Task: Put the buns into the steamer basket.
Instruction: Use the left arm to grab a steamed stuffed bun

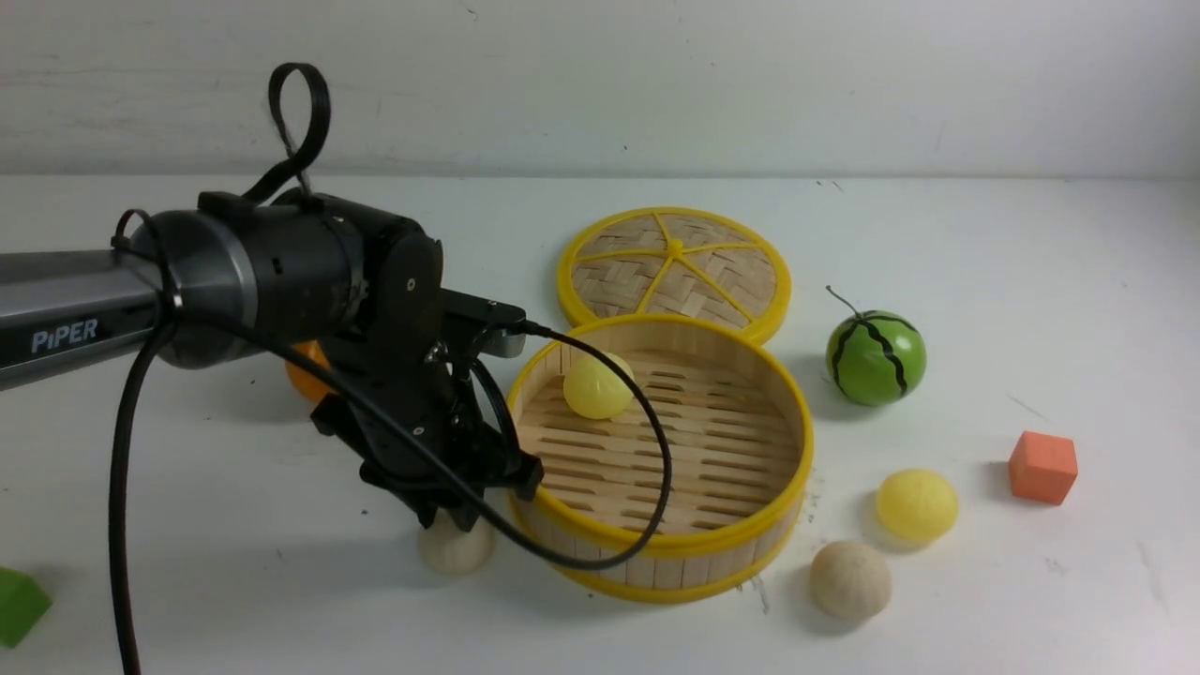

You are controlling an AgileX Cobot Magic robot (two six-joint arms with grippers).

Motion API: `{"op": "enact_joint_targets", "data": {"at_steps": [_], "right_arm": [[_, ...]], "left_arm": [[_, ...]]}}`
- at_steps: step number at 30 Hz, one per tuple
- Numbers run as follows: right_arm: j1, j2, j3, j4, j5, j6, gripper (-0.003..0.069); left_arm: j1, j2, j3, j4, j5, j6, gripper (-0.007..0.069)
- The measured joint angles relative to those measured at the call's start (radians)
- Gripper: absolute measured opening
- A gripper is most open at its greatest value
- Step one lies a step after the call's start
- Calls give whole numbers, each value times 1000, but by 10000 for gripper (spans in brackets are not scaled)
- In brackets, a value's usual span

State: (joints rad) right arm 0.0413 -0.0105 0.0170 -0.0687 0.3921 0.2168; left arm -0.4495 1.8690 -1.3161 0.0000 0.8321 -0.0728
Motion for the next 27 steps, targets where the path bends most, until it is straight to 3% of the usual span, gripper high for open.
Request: {"op": "enact_joint_targets", "data": {"at_steps": [12,16,17,21,27], "right_arm": [[0,0,0,0,0,0,240],[0,0,0,0,0,0,240],[0,0,0,0,0,0,240],[0,0,0,0,0,0,240],[0,0,0,0,0,0,240]], "left_arm": [[0,28,-2,0,-4,0,240],[0,28,-2,0,-4,0,183],[0,28,-2,0,-4,0,121],[0,28,-2,0,-4,0,-6],[0,25,-20,8,48,-1,-13]]}}
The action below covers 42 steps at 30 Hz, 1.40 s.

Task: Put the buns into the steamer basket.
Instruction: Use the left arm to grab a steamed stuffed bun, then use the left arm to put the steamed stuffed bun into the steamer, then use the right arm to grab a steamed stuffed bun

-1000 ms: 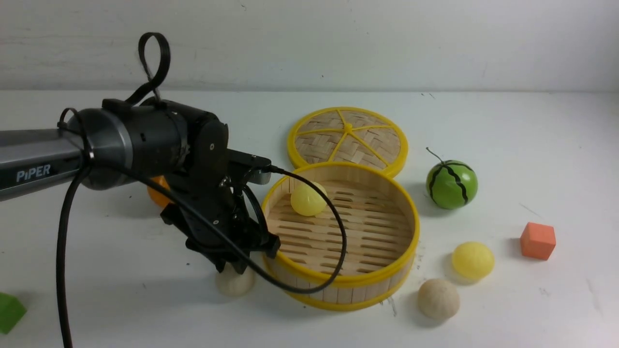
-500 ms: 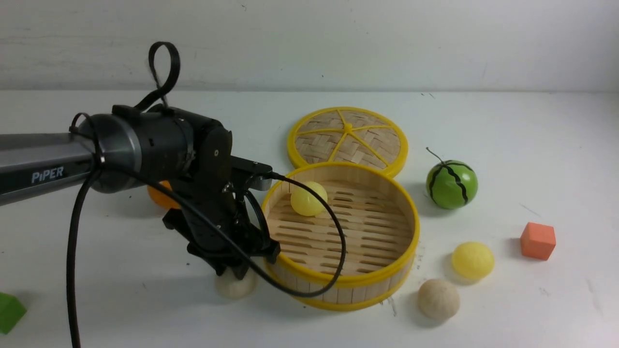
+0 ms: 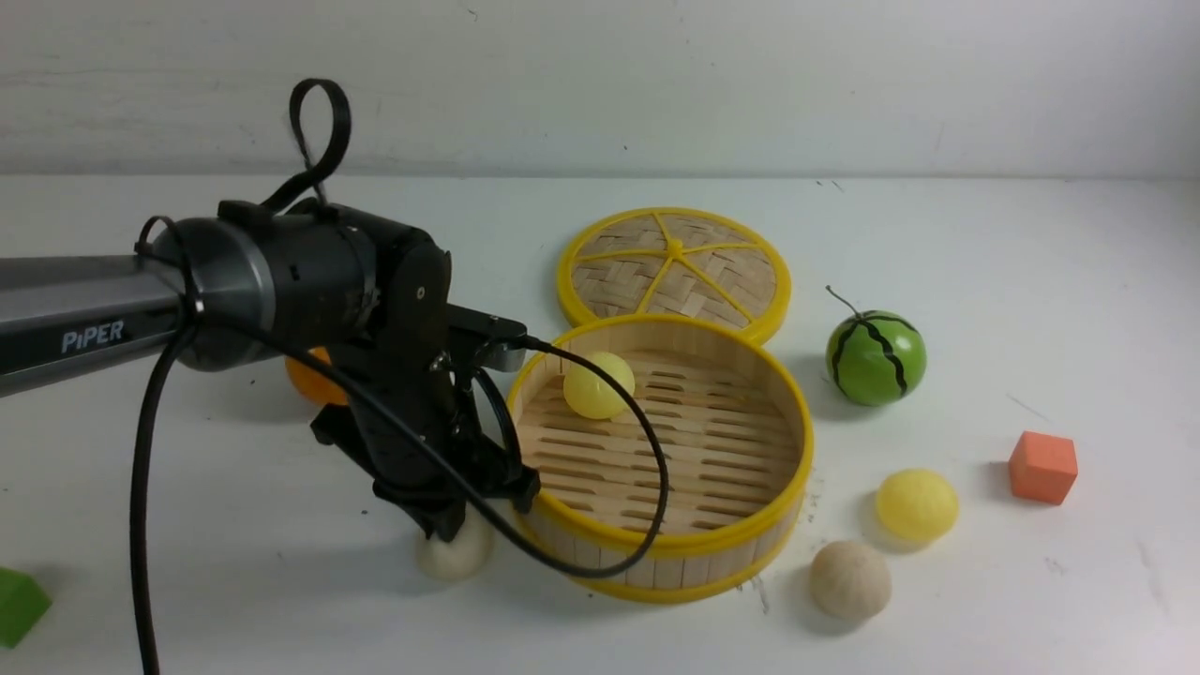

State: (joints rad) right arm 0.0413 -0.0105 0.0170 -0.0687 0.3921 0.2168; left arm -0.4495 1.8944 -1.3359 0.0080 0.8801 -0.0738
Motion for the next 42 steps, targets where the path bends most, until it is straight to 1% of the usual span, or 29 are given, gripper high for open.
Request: {"op": "enact_joint_targets", "data": {"at_steps": [2,3,5,6,8,11,15,18,22,25,28,30,31,33,34,35,36,37,38,39,41,42], "right_arm": [[0,0,0,0,0,0,240],[0,0,0,0,0,0,240],[0,0,0,0,0,0,240],[0,0,0,0,0,0,240],[0,0,0,0,0,0,240],[0,0,0,0,0,0,240],[0,0,0,0,0,0,240],[0,0,0,0,0,0,240],[0,0,0,0,0,0,240],[0,0,0,0,0,0,240],[0,0,0,0,0,0,240],[0,0,0,0,0,0,240],[0,0,0,0,0,0,240],[0,0,0,0,0,0,240],[0,0,0,0,0,0,240],[0,0,0,0,0,0,240],[0,0,0,0,0,0,240],[0,0,0,0,0,0,240],[0,0,0,0,0,0,240],[0,0,0,0,0,0,240],[0,0,0,0,0,0,240],[0,0,0,0,0,0,240]], "left_arm": [[0,-28,-30,0,63,-2,-13],[0,-32,-30,0,69,-2,-13],[-2,-100,-72,-20,135,-7,-13],[-2,-105,-76,-25,138,-7,-13],[-27,-164,-128,-59,155,13,-13],[-78,-174,-195,-91,161,55,-13],[-128,-99,-300,-129,163,74,-13],[-128,-9,-369,-126,171,74,-13],[-123,134,-469,-90,210,74,-13],[-123,189,-506,-78,231,74,-13],[-123,242,-538,-72,237,74,6],[-123,264,-546,-67,237,74,59],[-123,265,-546,-67,237,74,71],[-123,268,-549,-67,237,74,160],[-123,268,-549,-67,236,74,230],[-123,268,-549,-67,236,74,230],[-123,268,-550,-67,236,67,300],[-123,266,-550,-67,237,62,321],[-123,262,-550,-67,249,39,396],[-123,257,-552,-67,268,22,437],[-123,236,-553,-67,313,-13,493],[-123,217,-553,-67,328,-30,501]]}}
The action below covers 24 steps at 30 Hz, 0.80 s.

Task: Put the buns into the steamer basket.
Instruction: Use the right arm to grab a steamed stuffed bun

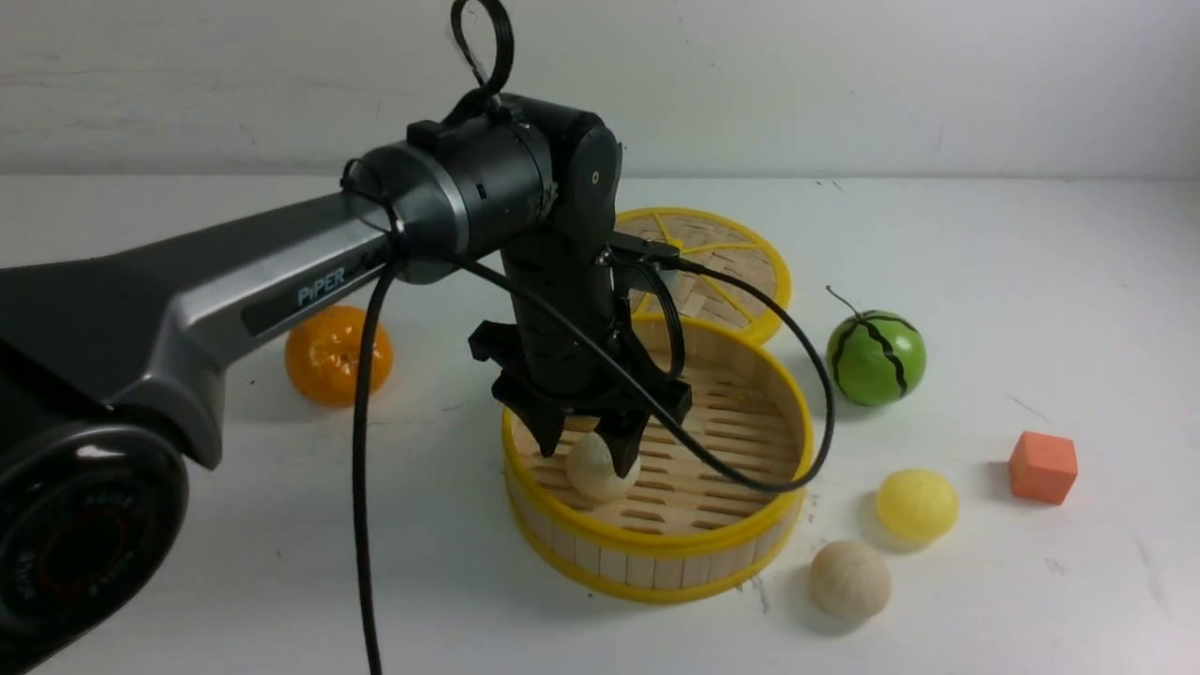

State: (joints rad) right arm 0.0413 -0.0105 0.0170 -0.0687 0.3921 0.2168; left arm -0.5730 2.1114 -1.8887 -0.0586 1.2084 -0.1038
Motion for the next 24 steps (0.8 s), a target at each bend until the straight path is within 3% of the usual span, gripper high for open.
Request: {"op": "enact_joint_targets", "data": {"at_steps": [3,4,6,7,9,13,24], "right_arm": [[0,0,0,0,0,0,240],[0,0,0,0,0,0,240],[0,0,0,0,0,0,240],[0,0,0,0,0,0,240],[0,0,0,0,0,0,240],[0,0,0,0,0,0,240],[0,0,0,0,0,0,240]], "left_arm": [[0,-63,0,3,14,-32,459],[0,-122,0,3,17,-47,372],[0,-166,1,3,18,-58,279],[0,-256,20,3,17,-66,134],[0,-357,79,-1,17,-66,16],[0,-555,252,-23,4,-65,-14],[0,-1342,1181,-94,-648,25,-14]]}}
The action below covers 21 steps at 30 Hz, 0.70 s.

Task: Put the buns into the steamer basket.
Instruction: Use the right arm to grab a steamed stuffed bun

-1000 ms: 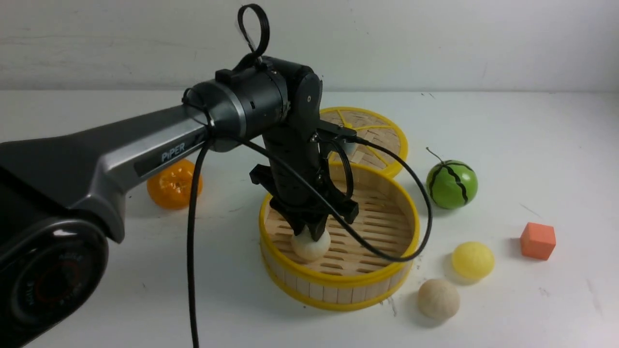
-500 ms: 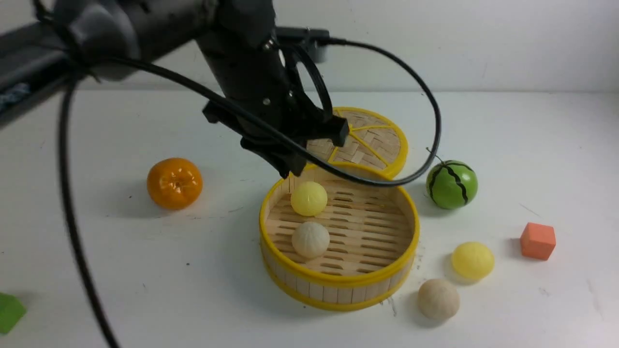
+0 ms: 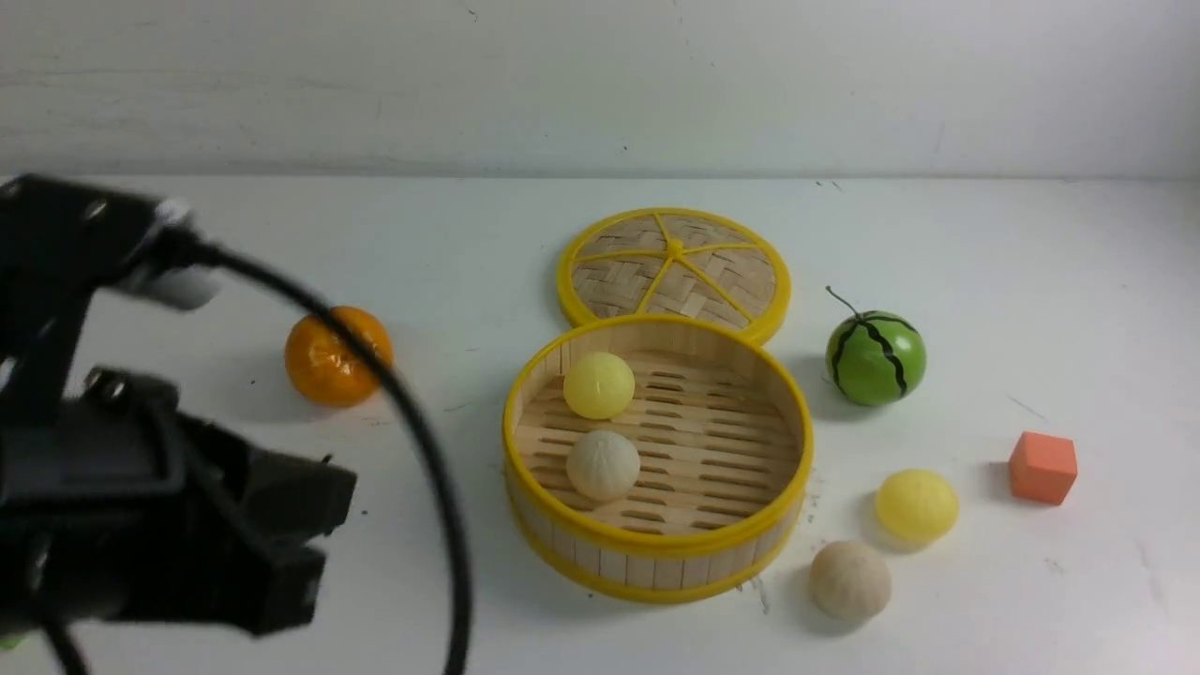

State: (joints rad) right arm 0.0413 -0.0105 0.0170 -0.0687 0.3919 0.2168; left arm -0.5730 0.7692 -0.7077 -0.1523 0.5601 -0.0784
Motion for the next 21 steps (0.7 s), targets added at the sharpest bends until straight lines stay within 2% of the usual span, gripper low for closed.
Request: {"op": "enact_joint_targets", "data": {"at_steps": [2,3,7,13,21], "right_arm": [[0,0,0,0,0,0,240],[0,0,0,0,0,0,240],[0,0,0,0,0,0,240],[0,0,1,0,-9,0,240],[0,0,11,261,-192,191,240]], "left_arm": [[0,-67,87,-22,-70,0,-14],[0,-183,193,-45,-148,2,-14],[0,-362,391,-59,-268,2,-14],[0,-511,484,-62,-360,3,-14],[0,-560,500,-64,-377,3,-14]]}}
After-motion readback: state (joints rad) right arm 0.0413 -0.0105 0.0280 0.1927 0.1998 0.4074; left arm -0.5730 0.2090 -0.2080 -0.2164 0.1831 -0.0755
